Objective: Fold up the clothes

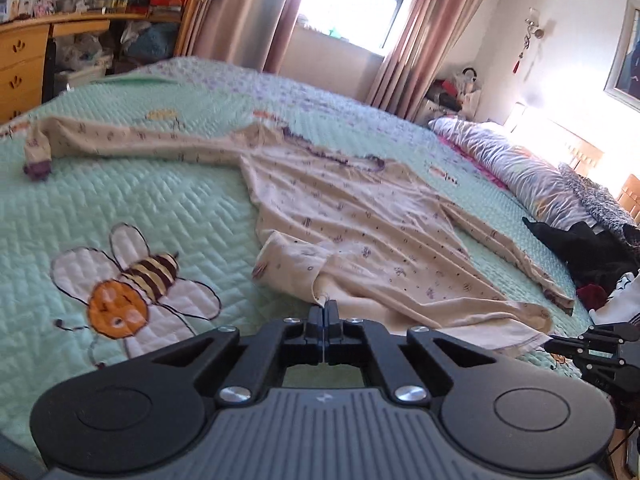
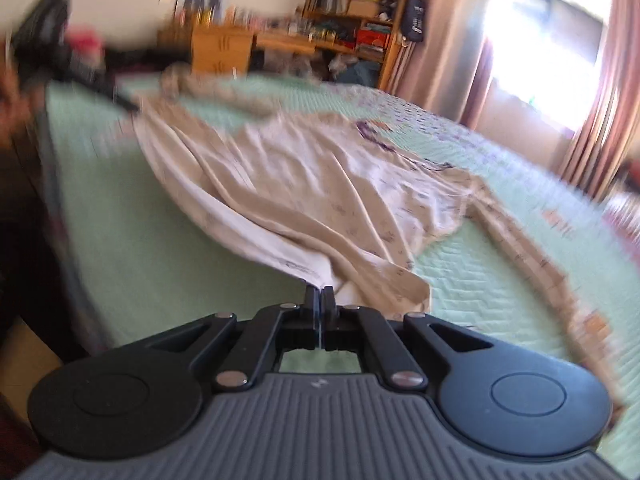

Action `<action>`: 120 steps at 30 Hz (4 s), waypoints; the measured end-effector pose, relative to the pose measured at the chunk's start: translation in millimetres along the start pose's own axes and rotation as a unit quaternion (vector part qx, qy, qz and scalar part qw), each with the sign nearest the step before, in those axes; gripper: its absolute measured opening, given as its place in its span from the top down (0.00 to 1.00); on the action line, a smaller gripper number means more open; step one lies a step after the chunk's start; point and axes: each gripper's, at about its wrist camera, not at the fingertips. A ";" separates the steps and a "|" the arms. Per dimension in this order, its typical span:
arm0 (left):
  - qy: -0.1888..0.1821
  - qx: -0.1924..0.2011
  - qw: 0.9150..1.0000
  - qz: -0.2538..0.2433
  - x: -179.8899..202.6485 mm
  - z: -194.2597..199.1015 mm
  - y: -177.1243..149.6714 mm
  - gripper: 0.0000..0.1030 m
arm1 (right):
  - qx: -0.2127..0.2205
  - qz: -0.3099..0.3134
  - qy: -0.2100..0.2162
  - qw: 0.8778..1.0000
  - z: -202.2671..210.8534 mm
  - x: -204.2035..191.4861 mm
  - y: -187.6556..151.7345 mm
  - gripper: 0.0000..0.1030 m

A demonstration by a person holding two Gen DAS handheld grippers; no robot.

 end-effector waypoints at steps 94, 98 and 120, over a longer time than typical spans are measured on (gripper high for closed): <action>0.186 -0.068 0.980 -0.032 -29.0 -13.2 -47.9 0.85 | -0.076 -0.027 -0.158 0.984 -21.6 -10.1 -46.5 0.96; 0.184 -0.074 0.979 -0.036 -27.2 -8.4 -48.9 0.85 | -0.077 -0.052 -0.118 0.989 -12.3 -2.5 -46.8 0.90; 0.114 -0.010 0.981 -0.155 22.3 -99.2 55.2 0.12 | -0.089 -0.137 0.094 0.982 -191.1 -60.5 51.8 0.63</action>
Point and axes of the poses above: each gripper's, at about its wrist camera, not at the fingertips, and z roughly against the way its jaws point, x to its right, y to its top, and after that the axes turned 6 degrees about -z, right-handed
